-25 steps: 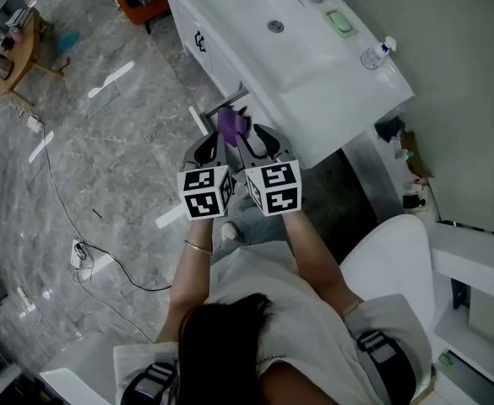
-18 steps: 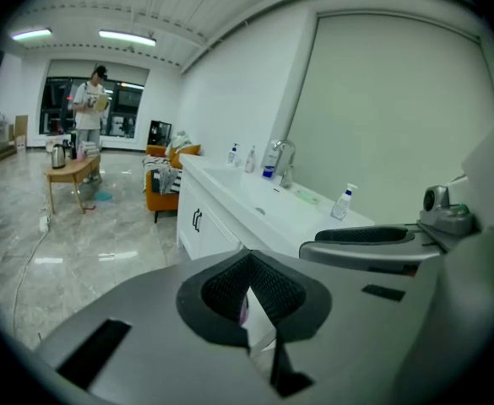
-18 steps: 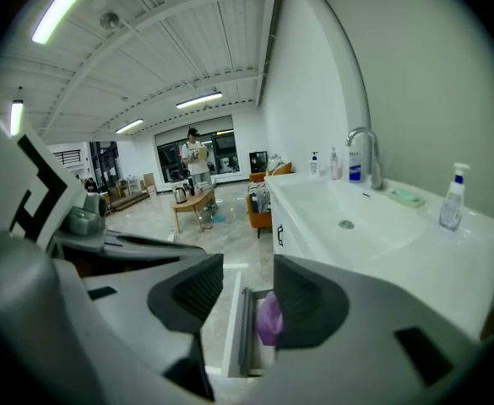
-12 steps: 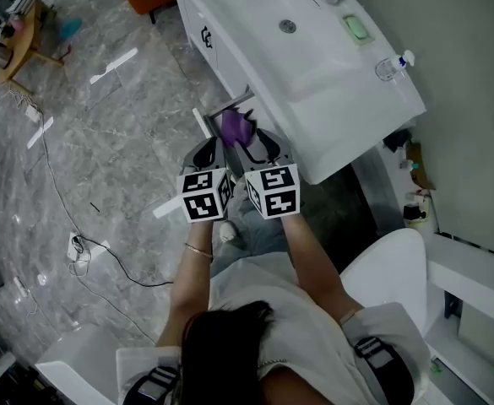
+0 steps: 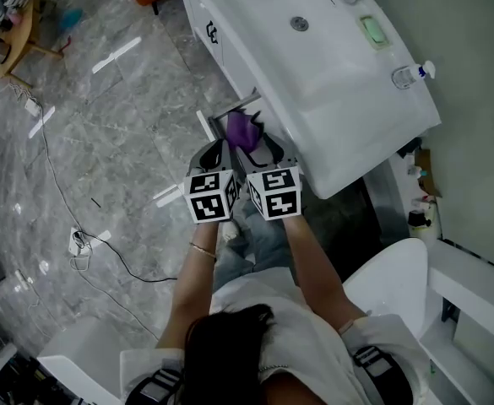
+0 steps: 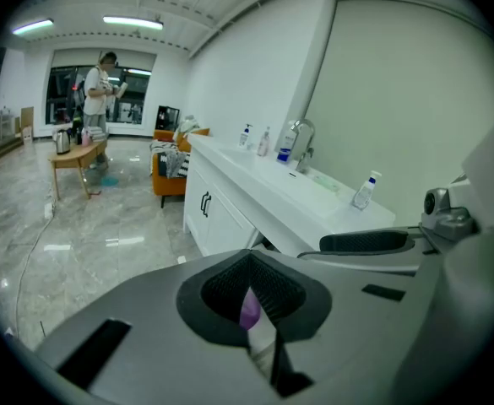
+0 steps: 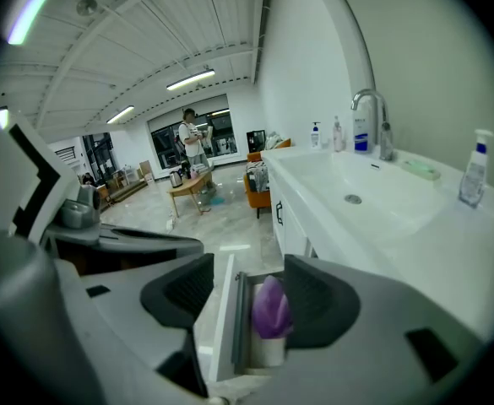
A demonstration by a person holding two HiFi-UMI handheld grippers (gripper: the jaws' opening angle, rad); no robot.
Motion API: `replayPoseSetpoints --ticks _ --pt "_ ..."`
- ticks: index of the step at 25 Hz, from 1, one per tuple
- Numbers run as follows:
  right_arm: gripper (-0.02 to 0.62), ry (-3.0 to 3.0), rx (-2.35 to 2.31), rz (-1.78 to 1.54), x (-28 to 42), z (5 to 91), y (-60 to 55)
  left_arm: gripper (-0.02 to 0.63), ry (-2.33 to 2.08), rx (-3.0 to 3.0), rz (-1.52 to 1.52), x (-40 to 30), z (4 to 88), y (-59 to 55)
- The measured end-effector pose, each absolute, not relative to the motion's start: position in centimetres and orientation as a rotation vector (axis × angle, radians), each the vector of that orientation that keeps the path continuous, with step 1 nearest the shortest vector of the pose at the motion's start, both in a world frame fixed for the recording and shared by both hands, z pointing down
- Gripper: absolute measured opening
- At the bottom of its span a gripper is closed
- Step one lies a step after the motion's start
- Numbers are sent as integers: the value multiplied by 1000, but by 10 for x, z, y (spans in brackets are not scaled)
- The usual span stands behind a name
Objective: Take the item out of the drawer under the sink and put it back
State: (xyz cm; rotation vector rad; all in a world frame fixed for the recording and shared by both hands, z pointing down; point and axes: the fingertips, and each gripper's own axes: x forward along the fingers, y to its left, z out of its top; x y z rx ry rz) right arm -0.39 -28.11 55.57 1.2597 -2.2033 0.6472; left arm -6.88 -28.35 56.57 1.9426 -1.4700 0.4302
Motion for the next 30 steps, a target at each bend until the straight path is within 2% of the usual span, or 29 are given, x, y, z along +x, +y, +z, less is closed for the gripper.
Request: replayPoseSetpoints --ticks 30 --pt "293 -2057 1138 813 -8 711 -315 3 -1404 1833 586 -73 690 -344"
